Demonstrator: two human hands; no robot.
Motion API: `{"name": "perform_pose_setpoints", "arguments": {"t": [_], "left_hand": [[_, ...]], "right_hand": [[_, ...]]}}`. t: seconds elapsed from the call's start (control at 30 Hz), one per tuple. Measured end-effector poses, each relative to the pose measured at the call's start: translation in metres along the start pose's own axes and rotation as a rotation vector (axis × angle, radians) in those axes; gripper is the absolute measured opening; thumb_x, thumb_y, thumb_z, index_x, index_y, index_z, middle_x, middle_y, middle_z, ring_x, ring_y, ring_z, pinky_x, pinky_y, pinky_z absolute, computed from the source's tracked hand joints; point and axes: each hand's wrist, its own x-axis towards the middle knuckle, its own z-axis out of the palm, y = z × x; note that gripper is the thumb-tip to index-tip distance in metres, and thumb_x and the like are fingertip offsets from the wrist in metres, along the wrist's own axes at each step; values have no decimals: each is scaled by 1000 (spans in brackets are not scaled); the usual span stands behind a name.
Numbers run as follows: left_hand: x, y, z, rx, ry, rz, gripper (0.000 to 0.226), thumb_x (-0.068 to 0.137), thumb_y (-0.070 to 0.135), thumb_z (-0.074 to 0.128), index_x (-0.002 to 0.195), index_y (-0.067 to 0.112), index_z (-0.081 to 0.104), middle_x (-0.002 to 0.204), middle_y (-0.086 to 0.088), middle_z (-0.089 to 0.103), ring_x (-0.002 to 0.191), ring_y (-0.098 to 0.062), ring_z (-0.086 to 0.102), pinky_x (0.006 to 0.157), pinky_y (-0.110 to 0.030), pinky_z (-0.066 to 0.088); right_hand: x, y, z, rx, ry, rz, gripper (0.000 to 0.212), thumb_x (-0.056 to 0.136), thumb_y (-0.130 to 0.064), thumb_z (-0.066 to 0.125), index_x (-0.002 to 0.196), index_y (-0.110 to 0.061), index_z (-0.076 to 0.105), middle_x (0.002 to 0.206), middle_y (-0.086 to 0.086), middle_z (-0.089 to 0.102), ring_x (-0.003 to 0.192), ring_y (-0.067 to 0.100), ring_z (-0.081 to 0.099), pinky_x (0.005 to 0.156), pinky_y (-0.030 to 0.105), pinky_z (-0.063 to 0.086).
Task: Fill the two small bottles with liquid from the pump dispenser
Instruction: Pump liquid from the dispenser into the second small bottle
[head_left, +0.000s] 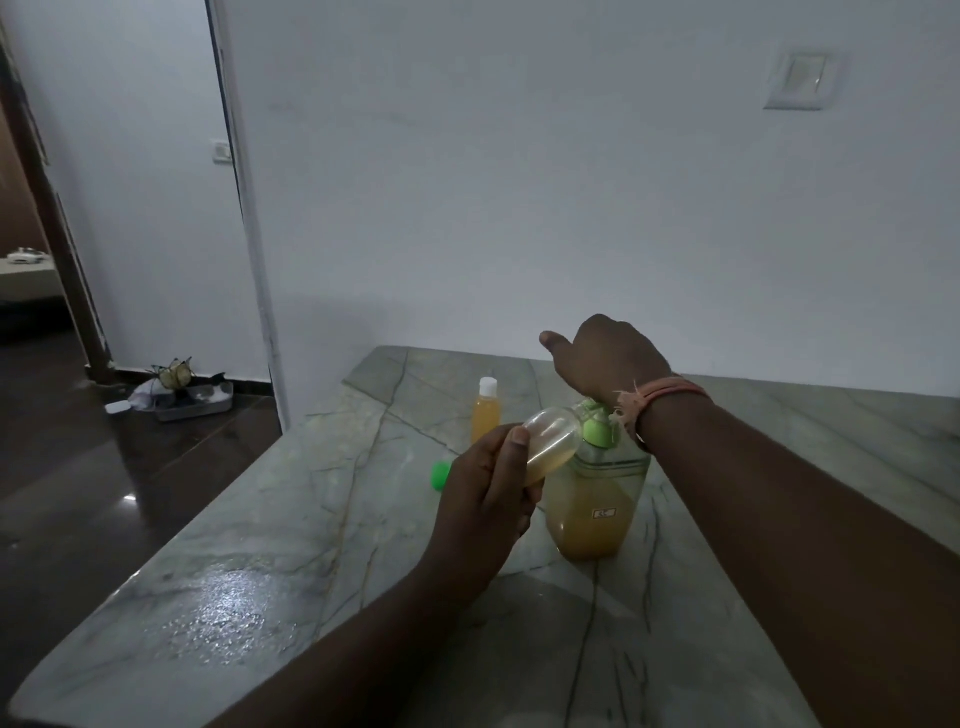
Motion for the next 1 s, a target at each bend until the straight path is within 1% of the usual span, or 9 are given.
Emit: {"name": "perform_pose_setpoints", "arguments": {"t": [0.07, 0.13, 0.2, 0.3, 0.37, 0.53, 0.77, 0.9, 1.0], "left_hand": [[0, -1, 0, -3, 3, -1, 28, 106, 33, 39, 101, 20, 63, 66, -1, 59, 50, -10, 51, 44, -24, 42], [-1, -2, 1, -12, 4, -6, 28, 106, 31, 39, 102, 19, 63, 66, -2, 59, 50, -11, 51, 44, -24, 41], [-1, -2, 1, -19, -1, -1, 30, 105, 35, 39, 103, 17, 63, 66, -2, 59, 50, -12, 51, 44, -25, 41], [-2, 1, 1, -13, -11, -12, 37, 99, 44, 40, 107, 16, 63, 67, -1, 59, 51, -12, 51, 45, -24, 41], [-2, 1, 1, -12, -13, -13, 39, 98, 45, 40, 108, 16, 63, 67, -2, 59, 51, -11, 51, 45, -23, 41], [0, -3, 2, -4, 10, 3, 32, 105, 35, 39, 102, 15, 63, 66, -1, 59, 50, -10, 52, 44, -23, 41], [-1, -3, 2, -12, 3, 19, 31, 105, 34, 39, 102, 13, 62, 66, -2, 58, 49, -12, 51, 43, -23, 40], [-2, -2, 2, -4, 1, 15, 31, 104, 37, 39, 103, 17, 62, 67, -2, 59, 51, -12, 52, 44, -24, 41], [0, -2, 1, -29, 2, 29, 32, 106, 34, 39, 102, 12, 62, 66, -2, 58, 50, -13, 50, 44, -25, 40]], "right_hand": [[1, 3, 4, 32, -26, 7, 54, 95, -58, 44, 82, -10, 67, 85, 8, 70, 78, 28, 63, 73, 34, 45], [1, 3, 4, 22, -63, 17, 55, 93, -59, 45, 90, -10, 71, 91, 9, 72, 82, 29, 66, 78, 35, 49], [2, 4, 3, 2, -83, 19, 53, 92, -59, 46, 89, -11, 70, 94, 8, 73, 86, 29, 66, 83, 37, 52], [3, 0, -1, -37, -73, 1, 47, 94, -56, 47, 74, -15, 55, 92, 8, 68, 86, 29, 63, 79, 34, 49], [3, -2, -4, -65, -60, -13, 46, 95, -56, 47, 73, -16, 49, 88, 7, 60, 87, 30, 59, 77, 34, 46], [7, 7, 6, 57, -26, 12, 54, 92, -58, 46, 85, -10, 69, 91, 8, 73, 83, 29, 66, 77, 35, 49], [8, 8, 5, 23, -71, 36, 48, 91, -54, 48, 86, -11, 69, 92, 7, 73, 83, 28, 66, 75, 33, 48], [9, 3, 1, -51, -58, -17, 44, 92, -55, 50, 77, -15, 57, 90, 6, 66, 85, 28, 62, 78, 34, 48], [11, 9, 8, 30, 3, -11, 53, 91, -59, 48, 87, -11, 68, 91, 8, 71, 83, 28, 65, 75, 34, 46]]}}
